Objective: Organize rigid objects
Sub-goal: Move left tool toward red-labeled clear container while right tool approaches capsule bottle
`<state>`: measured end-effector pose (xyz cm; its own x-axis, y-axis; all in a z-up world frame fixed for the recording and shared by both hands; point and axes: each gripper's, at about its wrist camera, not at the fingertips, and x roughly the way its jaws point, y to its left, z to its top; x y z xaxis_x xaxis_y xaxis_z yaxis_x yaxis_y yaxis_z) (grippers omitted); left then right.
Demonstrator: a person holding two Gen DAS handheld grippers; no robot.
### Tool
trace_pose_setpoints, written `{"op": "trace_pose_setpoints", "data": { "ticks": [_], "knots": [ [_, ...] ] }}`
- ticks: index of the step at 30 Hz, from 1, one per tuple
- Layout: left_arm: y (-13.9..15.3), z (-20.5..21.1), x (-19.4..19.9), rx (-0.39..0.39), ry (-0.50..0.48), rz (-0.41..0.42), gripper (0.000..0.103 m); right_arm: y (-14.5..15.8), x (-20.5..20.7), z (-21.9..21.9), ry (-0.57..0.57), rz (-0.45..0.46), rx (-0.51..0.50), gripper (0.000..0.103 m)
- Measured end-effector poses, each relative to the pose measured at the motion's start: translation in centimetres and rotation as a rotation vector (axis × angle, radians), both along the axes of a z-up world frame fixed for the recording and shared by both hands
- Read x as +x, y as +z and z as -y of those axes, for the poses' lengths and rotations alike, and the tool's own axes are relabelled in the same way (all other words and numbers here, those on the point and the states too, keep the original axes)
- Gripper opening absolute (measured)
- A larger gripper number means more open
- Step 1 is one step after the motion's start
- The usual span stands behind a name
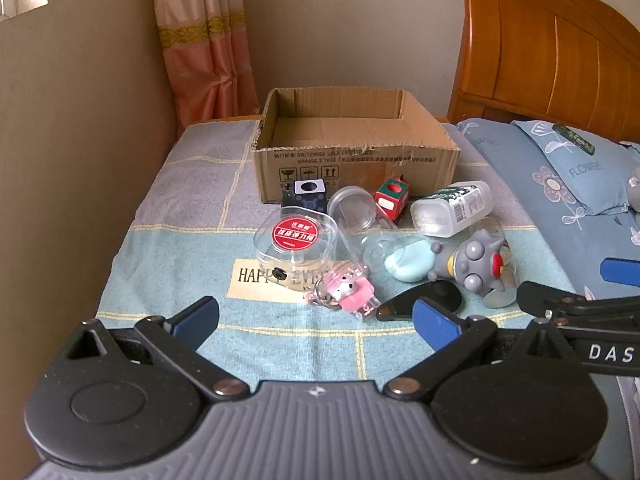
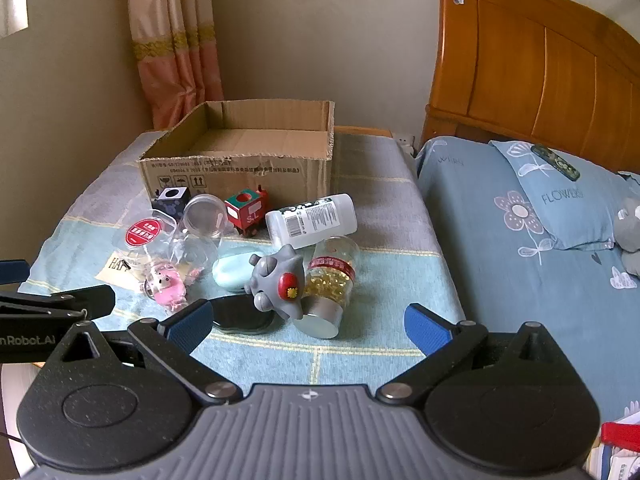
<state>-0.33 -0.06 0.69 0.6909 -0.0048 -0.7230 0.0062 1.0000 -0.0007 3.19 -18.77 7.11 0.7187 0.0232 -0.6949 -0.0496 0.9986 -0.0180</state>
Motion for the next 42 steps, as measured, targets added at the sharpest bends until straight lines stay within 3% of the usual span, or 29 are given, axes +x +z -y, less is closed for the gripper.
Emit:
{"op": "trace_pose_setpoints", "data": {
  "ticks": [13,23,33,42],
  "knots": [
    [-0.3,-0.2,0.1,0.004,-0.016,0.010,0.102,0.2,0.0,-0.2,0.015,0.022,-0.013,0.103],
    [-0.9,-0.7,0.4,0.016,-0.073,0.031,0.102,0.0,-0.1,-0.3,0.102,0.101,-0.005,0.103],
    [-2.7,-0.9,0.9,0.098,-0.173,0.084,0.102,-2.0,0.9,0.0,0.165,0.087,-0.052,0.103],
    [-5.5,-2.1,2.5,0.037,-0.246,0.036,0.102,-4.7,2.2,0.8,0.216,0.029,-0.041,0.103]
  ]
}}
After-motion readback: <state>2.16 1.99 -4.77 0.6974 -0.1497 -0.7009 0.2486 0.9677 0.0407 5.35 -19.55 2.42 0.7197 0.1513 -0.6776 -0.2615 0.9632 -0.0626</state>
